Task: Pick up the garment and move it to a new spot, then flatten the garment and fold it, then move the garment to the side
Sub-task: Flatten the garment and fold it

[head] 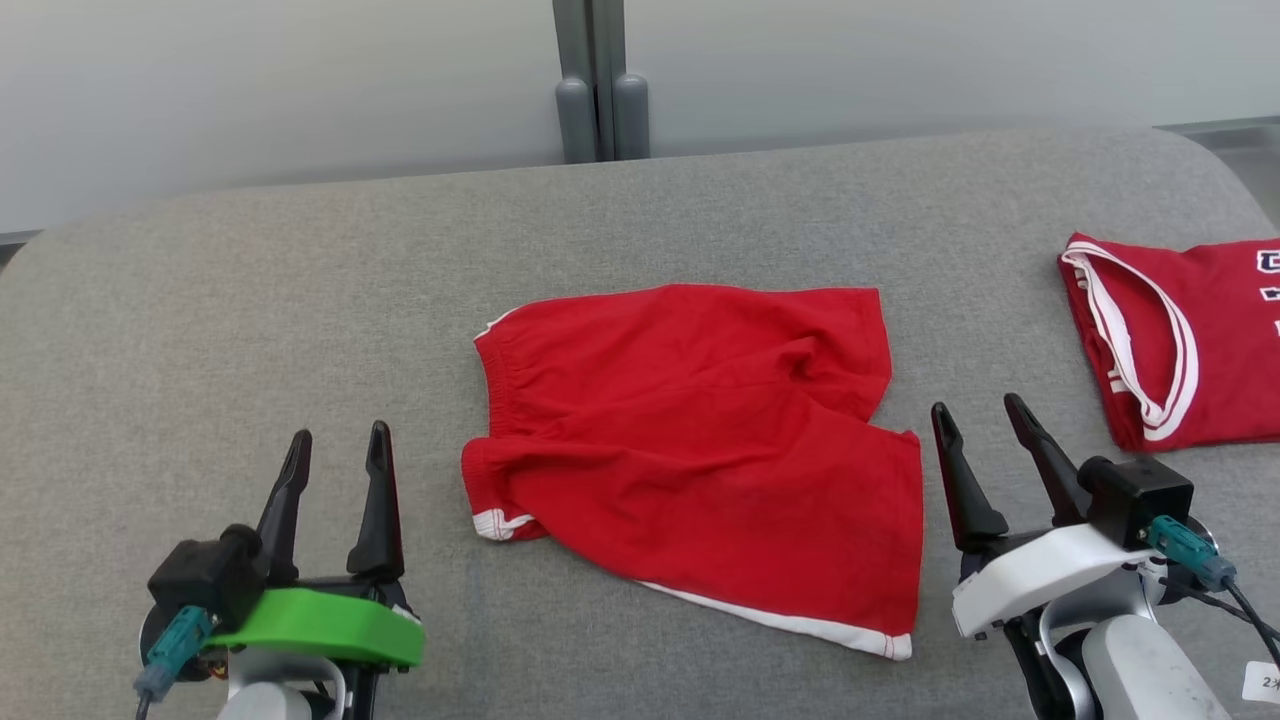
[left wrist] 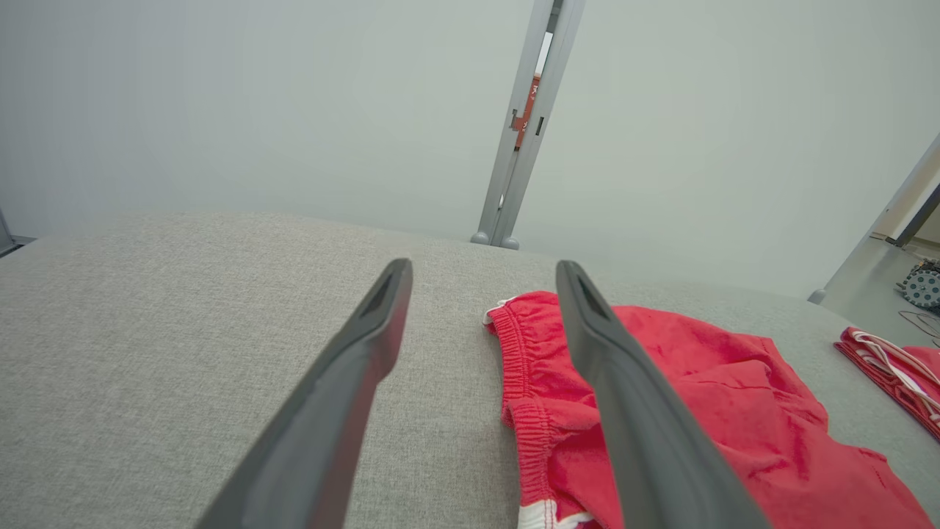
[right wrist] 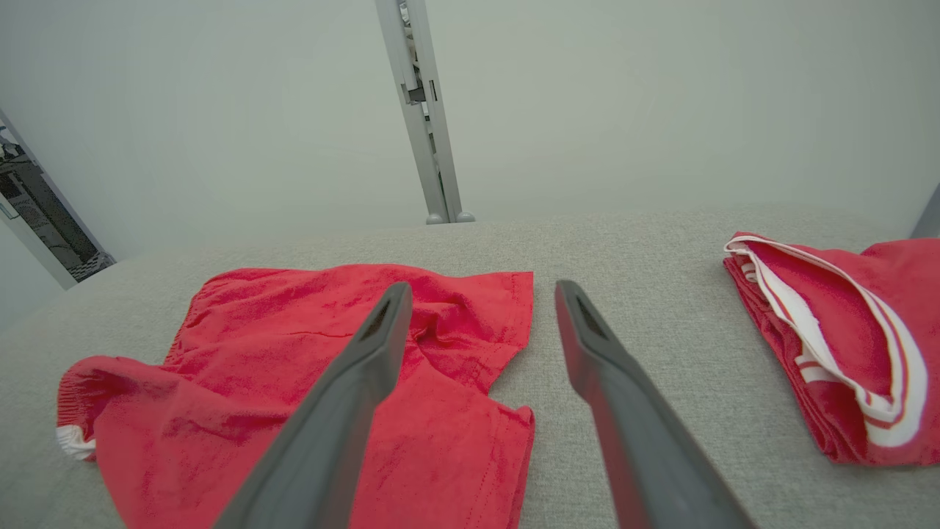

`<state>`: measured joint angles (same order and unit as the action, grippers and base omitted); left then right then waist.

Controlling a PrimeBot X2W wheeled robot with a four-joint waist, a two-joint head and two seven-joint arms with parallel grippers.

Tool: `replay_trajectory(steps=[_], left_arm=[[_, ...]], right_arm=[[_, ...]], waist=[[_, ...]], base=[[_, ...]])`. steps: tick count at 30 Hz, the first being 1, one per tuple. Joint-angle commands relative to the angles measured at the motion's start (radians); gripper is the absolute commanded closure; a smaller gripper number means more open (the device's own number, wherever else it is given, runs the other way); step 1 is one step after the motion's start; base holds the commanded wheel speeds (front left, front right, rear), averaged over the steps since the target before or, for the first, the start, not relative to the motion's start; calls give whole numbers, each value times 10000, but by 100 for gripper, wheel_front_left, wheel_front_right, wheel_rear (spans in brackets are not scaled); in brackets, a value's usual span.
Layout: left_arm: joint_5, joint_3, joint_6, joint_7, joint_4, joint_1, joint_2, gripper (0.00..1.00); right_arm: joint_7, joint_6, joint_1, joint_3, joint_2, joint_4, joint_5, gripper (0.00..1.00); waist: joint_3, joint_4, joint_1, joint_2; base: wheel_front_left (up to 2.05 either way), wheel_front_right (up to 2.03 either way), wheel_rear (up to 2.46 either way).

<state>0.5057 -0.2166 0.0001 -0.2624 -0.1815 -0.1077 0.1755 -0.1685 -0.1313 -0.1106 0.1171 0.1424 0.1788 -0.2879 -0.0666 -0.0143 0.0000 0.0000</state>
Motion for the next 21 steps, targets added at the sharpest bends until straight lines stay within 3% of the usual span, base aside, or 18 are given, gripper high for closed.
replay_trajectory(steps=[1, 5, 12, 21], left_arm=[[-252, 213, -161, -22, 121, 272, -134, 0], [-1101, 933, -684, -23, 352, 838, -590, 0], [-1661, 1626, -1058, -26, 561, 1262, -1016, 0], [-1940, 1620, -1268, -25, 484, 819, -1187, 0]], right_arm=[[59, 12, 106, -4, -8, 14, 30, 0], [210, 12, 262, -37, -72, 241, -12, 0], [627, 14, 149, -241, -71, 523, 71, 0], [3566, 11, -970, -1147, -407, 1908, 143, 0]], waist=[[192, 180, 0, 0], [304, 229, 0, 0], [257, 268, 0, 0], [-273, 448, 0, 0]], base=[[0, 0, 0], [0, 0, 0], [0, 0, 0], [0, 0, 0]])
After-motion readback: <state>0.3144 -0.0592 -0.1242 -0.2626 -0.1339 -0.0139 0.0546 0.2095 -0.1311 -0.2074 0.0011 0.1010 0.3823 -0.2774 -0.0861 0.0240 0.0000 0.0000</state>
